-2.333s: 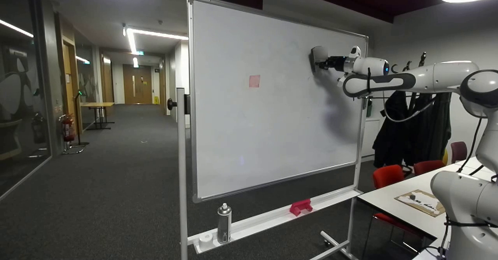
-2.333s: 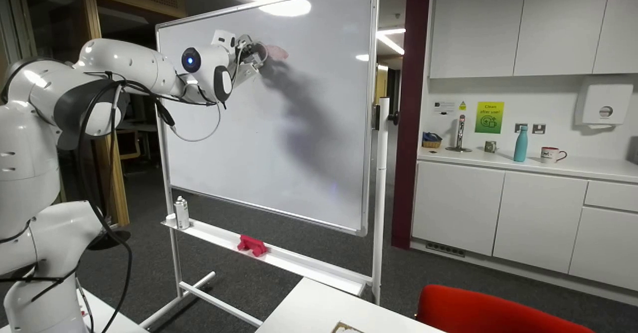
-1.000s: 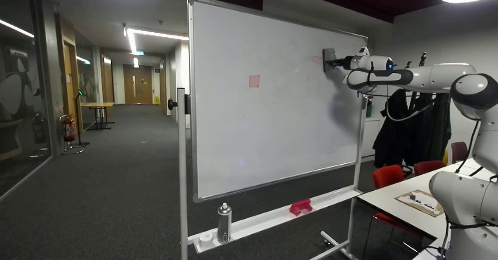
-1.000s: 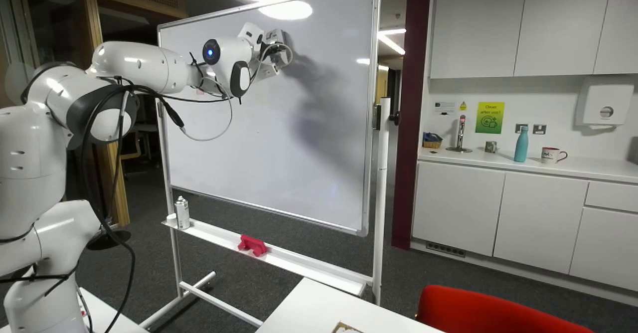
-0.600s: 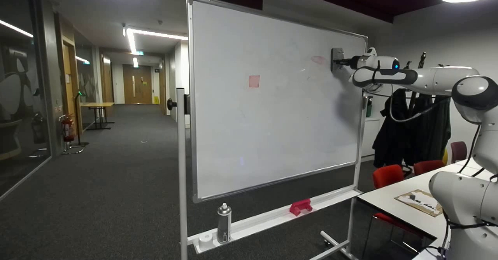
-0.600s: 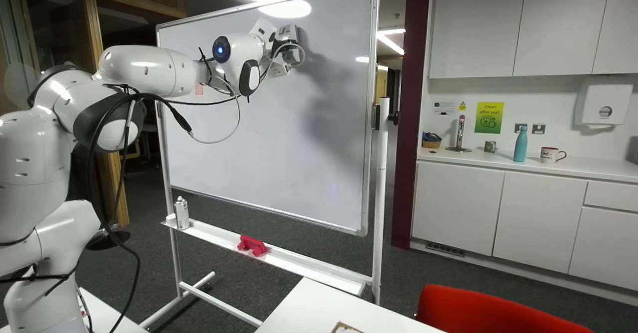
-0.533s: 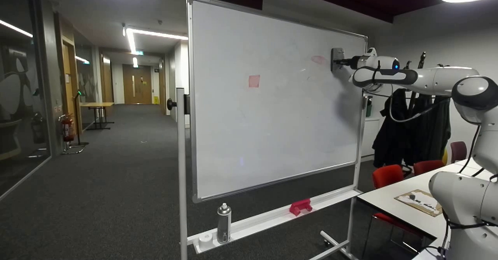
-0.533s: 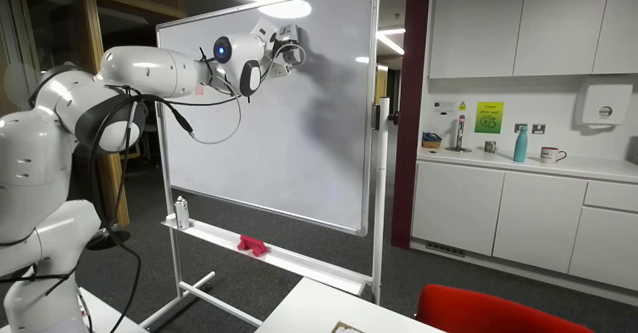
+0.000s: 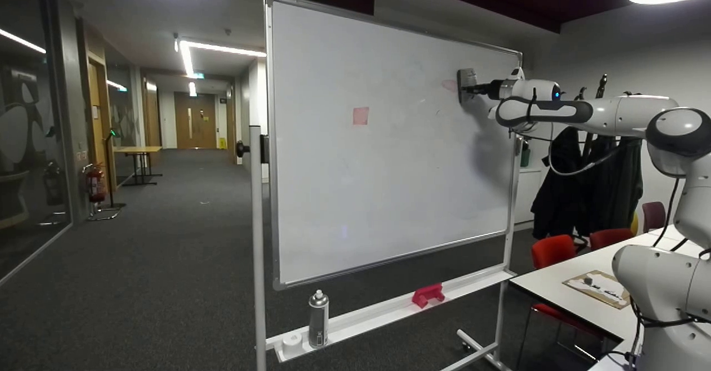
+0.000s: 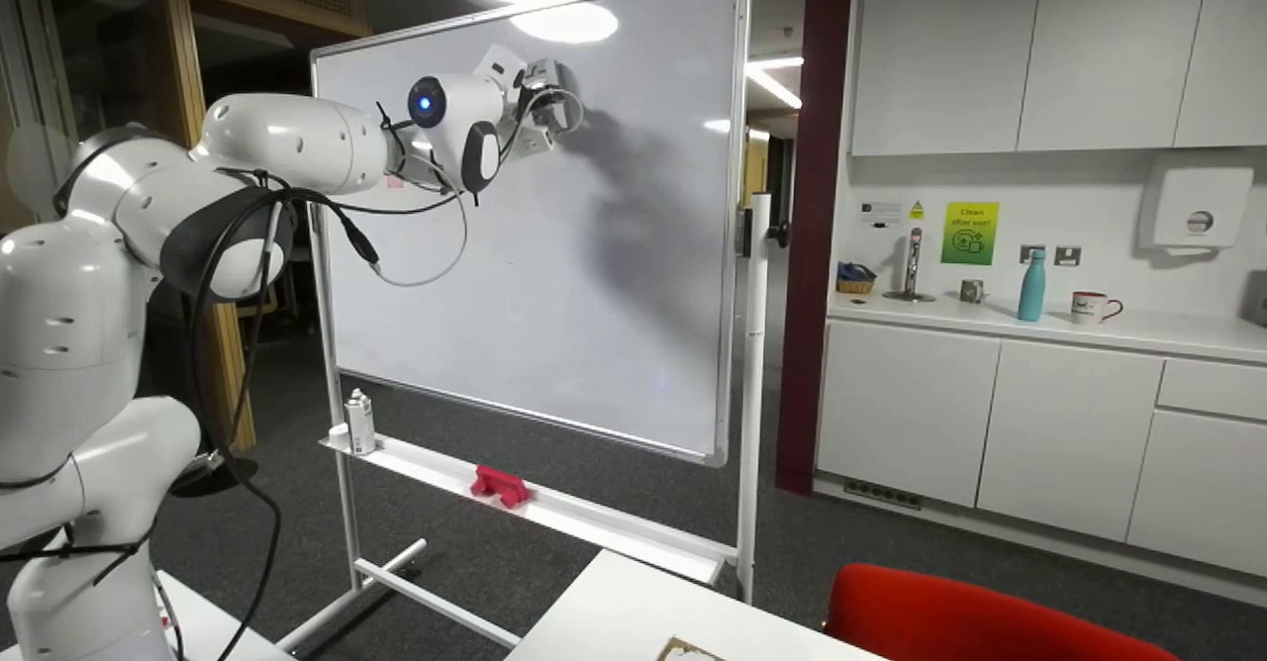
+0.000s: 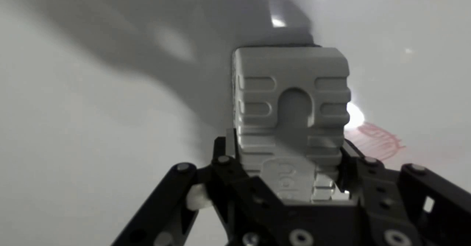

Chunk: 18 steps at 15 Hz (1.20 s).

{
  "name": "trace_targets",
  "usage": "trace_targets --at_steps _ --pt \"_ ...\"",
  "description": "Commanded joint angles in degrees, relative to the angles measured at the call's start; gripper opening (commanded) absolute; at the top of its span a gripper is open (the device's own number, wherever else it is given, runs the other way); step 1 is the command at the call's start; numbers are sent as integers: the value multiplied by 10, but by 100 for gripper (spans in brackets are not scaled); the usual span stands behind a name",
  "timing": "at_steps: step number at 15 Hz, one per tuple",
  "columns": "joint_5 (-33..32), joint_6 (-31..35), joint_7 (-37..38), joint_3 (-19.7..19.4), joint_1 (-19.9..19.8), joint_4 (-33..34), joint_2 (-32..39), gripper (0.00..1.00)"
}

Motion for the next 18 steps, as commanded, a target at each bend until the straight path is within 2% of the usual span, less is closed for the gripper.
trace_targets --at_steps 1,4,8,18 --pt "-35 -32 -44 68 7 -45 -42 35" --pt "-49 -45 -65 105 10 -75 -67 35" --pt "-40 -78 -95 123 17 -88 -88 35" --pt "5 -71 -66 101 -23 -69 -61 35"
